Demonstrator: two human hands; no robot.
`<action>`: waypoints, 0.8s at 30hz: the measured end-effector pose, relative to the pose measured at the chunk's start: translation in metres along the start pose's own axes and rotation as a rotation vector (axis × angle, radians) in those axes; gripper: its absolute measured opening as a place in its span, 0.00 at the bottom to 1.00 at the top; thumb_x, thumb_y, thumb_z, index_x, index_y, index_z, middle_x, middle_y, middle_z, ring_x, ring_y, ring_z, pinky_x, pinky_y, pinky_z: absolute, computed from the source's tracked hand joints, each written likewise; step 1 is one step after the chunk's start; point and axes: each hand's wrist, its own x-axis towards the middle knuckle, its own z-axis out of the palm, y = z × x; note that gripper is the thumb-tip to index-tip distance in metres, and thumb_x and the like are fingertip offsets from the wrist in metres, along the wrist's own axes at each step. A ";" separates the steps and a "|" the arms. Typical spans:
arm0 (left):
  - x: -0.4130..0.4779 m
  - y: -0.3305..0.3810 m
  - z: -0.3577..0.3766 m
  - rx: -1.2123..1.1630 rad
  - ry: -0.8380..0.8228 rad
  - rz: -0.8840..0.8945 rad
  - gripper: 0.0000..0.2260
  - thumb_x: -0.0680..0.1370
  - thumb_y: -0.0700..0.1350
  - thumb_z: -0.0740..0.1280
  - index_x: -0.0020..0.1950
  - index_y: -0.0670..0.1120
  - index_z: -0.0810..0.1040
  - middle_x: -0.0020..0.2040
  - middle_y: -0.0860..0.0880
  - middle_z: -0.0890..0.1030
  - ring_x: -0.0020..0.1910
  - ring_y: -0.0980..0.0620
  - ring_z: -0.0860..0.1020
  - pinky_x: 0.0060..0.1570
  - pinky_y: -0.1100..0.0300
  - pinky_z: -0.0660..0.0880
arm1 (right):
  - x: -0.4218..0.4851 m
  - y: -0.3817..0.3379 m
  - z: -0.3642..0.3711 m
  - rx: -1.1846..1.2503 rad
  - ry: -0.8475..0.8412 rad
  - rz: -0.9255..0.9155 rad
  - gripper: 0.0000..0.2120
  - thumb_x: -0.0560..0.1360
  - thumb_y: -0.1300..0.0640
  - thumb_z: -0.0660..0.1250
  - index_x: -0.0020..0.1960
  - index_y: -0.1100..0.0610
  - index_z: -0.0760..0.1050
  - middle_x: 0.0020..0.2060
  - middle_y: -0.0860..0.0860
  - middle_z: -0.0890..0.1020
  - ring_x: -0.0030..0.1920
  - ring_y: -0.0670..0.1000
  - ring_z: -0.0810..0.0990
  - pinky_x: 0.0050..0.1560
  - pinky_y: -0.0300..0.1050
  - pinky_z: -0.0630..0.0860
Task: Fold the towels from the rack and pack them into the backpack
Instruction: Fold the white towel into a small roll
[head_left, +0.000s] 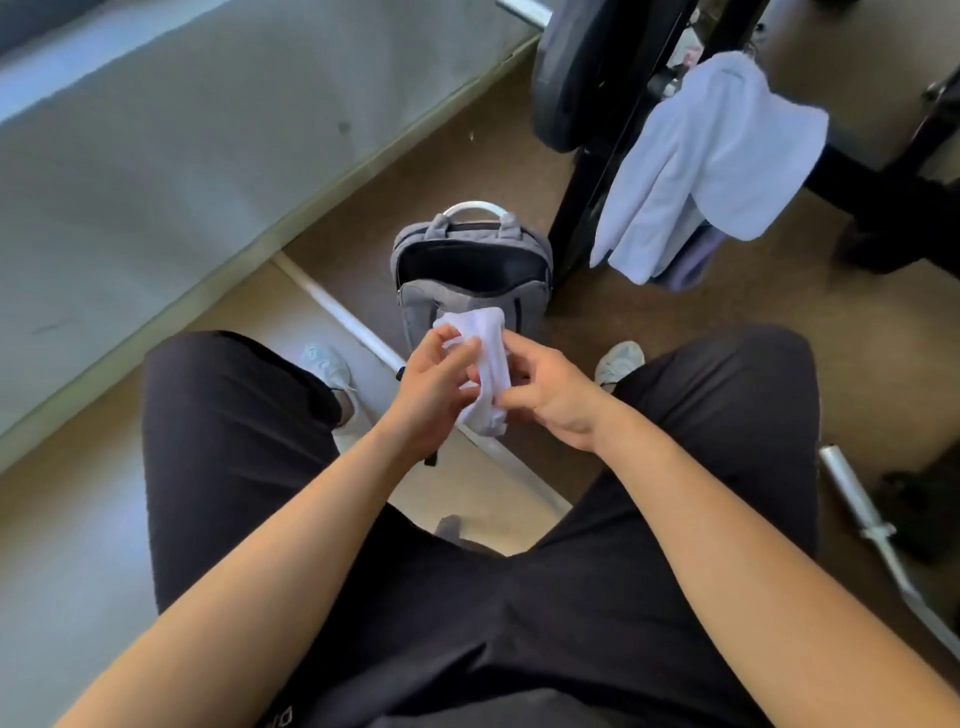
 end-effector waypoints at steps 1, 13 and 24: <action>0.000 0.000 -0.001 -0.023 -0.039 0.004 0.16 0.78 0.44 0.71 0.64 0.43 0.73 0.53 0.37 0.78 0.49 0.41 0.81 0.48 0.53 0.81 | -0.001 0.001 0.001 0.009 0.006 -0.004 0.33 0.76 0.67 0.69 0.76 0.45 0.67 0.66 0.51 0.78 0.68 0.55 0.76 0.65 0.63 0.77; -0.012 0.004 -0.020 0.315 -0.254 0.259 0.16 0.72 0.37 0.76 0.59 0.45 0.84 0.51 0.42 0.84 0.51 0.43 0.82 0.58 0.47 0.80 | -0.007 -0.002 -0.001 0.342 0.000 -0.045 0.28 0.77 0.71 0.66 0.73 0.52 0.71 0.63 0.64 0.78 0.64 0.65 0.79 0.61 0.59 0.78; -0.010 -0.005 -0.015 0.481 -0.044 0.378 0.07 0.80 0.43 0.72 0.55 0.42 0.87 0.49 0.46 0.88 0.50 0.46 0.86 0.52 0.45 0.84 | -0.005 0.003 -0.005 0.445 0.220 -0.015 0.29 0.77 0.69 0.68 0.76 0.58 0.66 0.59 0.61 0.83 0.59 0.59 0.83 0.57 0.52 0.82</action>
